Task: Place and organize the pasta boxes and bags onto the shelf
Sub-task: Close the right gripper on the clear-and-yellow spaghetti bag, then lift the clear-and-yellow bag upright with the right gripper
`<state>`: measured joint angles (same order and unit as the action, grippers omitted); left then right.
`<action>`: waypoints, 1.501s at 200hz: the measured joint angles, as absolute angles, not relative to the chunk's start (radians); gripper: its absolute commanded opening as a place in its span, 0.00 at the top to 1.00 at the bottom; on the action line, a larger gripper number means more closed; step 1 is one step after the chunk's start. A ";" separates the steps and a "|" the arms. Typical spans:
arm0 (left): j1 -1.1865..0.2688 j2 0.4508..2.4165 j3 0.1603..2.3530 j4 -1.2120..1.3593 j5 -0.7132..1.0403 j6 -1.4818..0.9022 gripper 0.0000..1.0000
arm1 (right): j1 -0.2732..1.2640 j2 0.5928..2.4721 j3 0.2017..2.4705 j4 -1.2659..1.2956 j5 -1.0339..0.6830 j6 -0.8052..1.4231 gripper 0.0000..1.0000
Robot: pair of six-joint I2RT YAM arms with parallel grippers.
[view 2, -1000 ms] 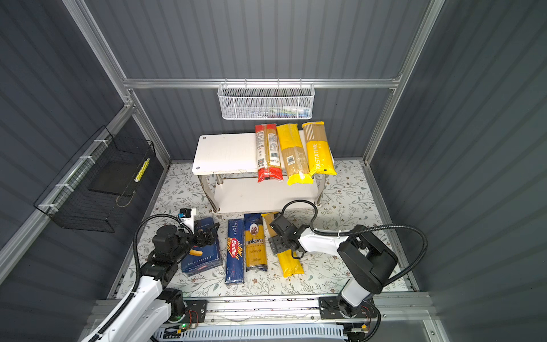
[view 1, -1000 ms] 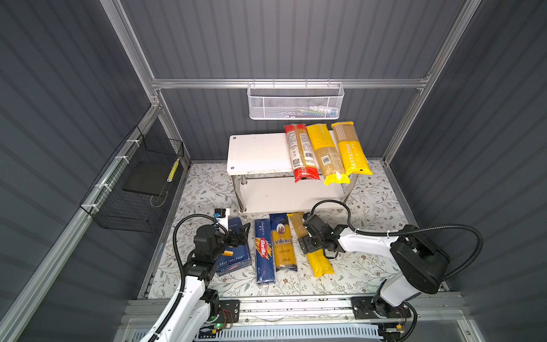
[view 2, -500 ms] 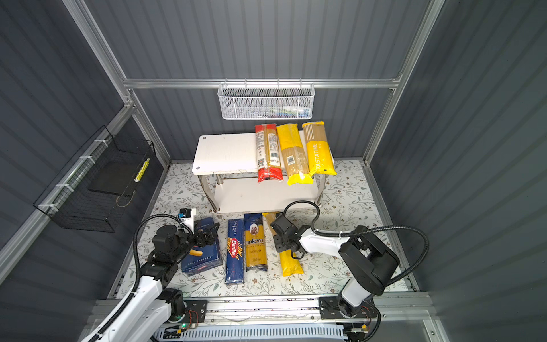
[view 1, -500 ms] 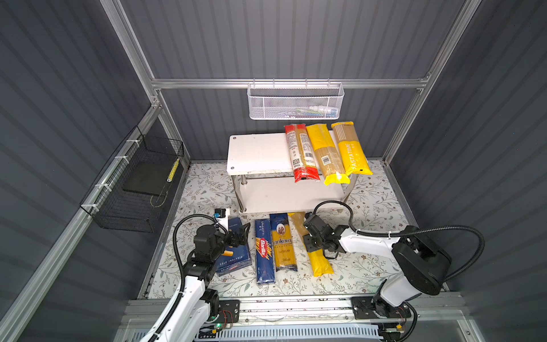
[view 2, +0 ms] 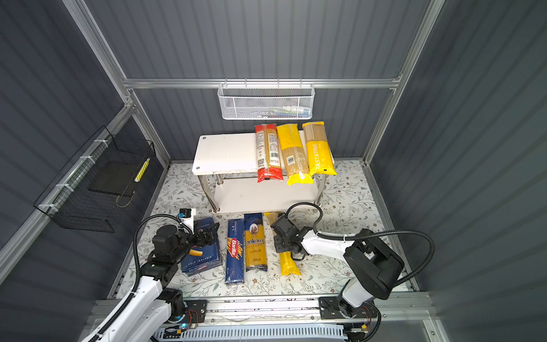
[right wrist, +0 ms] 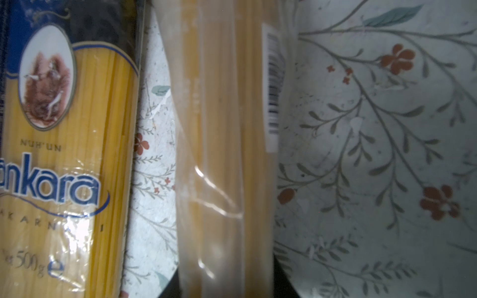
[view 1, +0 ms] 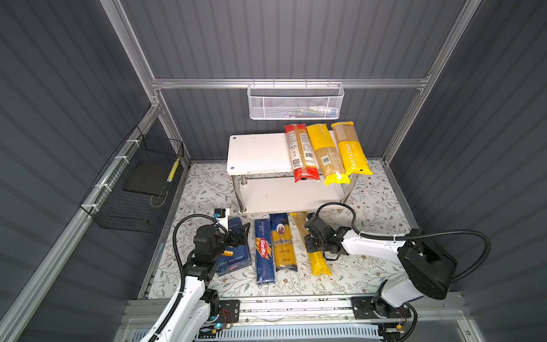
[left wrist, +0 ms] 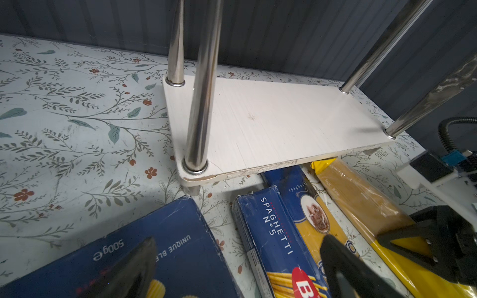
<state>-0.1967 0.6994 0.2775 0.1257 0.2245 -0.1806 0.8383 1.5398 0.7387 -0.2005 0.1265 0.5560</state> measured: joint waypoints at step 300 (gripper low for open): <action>-0.197 0.689 0.277 0.119 0.224 -0.181 0.00 | 1.107 1.279 1.158 -0.504 0.134 0.558 1.00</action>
<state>-0.1967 0.6891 0.2771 0.1188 0.2241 -0.1806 1.1069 1.2789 1.1584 -0.5041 0.1345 0.5575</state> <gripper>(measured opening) 0.995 0.249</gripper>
